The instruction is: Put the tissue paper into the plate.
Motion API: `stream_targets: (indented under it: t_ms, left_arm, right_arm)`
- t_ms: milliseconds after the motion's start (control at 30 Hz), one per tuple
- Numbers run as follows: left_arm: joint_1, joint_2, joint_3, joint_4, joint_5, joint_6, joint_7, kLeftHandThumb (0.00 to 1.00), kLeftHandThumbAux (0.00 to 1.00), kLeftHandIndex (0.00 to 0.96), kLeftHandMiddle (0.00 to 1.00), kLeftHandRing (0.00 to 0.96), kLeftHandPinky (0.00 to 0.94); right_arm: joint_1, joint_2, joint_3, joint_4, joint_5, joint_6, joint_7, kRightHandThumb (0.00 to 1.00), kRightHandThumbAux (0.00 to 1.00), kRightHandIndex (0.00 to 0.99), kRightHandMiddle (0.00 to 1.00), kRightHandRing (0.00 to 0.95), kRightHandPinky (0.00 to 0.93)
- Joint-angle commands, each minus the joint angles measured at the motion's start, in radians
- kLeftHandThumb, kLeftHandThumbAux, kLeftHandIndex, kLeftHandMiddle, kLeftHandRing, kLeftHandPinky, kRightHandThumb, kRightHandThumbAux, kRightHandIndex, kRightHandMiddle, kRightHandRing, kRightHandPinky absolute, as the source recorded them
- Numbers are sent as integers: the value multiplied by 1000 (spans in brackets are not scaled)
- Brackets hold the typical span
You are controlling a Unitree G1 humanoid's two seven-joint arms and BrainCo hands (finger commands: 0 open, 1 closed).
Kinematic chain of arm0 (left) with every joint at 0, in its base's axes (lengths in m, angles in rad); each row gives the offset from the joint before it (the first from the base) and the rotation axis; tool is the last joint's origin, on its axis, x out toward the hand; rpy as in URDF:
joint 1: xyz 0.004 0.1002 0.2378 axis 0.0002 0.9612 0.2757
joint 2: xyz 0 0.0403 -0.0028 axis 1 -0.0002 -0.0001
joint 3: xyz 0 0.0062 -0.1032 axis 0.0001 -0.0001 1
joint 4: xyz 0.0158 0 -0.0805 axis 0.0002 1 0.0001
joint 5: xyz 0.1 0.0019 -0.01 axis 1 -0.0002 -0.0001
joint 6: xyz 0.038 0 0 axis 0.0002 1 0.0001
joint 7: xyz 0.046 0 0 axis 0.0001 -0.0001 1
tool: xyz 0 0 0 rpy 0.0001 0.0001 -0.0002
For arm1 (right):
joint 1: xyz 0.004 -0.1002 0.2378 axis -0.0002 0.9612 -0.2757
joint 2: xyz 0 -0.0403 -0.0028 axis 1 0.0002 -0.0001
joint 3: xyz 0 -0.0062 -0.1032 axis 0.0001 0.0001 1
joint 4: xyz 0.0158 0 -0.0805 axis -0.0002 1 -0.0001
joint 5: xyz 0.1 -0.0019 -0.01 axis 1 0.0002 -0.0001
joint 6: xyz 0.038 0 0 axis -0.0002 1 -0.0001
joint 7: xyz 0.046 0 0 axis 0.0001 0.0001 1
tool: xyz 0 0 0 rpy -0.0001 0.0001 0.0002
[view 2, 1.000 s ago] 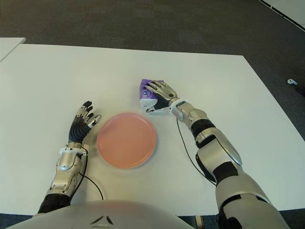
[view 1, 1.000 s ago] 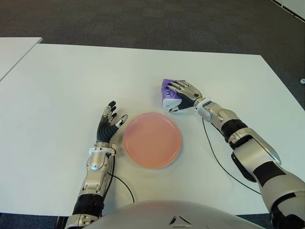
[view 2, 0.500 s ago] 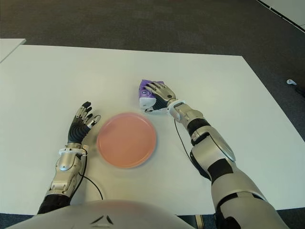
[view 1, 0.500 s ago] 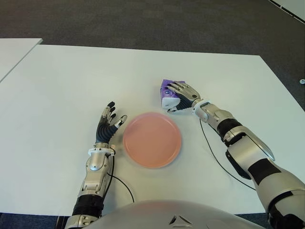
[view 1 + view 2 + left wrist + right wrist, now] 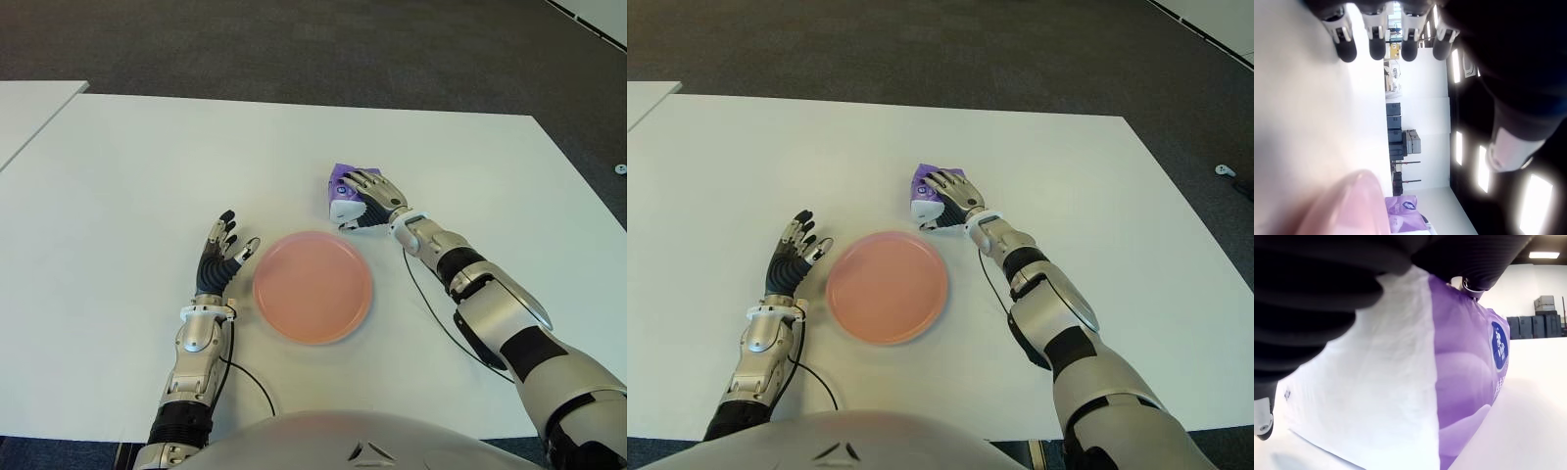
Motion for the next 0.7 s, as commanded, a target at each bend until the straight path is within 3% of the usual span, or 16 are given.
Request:
stream_targets:
  t_ms: [33,533,633,700]
  left_arm:
    - [18,4,0,-1,-3,12,-6,0,627,0,0,0,0]
    - [19,5,8,-1,-9,11,-5,0,631,0,0,0,0]
    - [21,5,9,-2,-9,12,-5,0,629,0,0,0,0]
    - [21,6,9,-4,-8,16,-5,0,625,0,0,0,0]
  right_arm:
    - [139,41,32,76,-14,15,93,240,478,0,0,0,0]
    - [156,58,22,68,28,28,69,259,497,0,2,0,9]
    - [168,69,20,69,27,61,-7,283,499,14,39,36,94]
    - [182,77,22,71,22,79,-70,427,492,113,154,175,246]
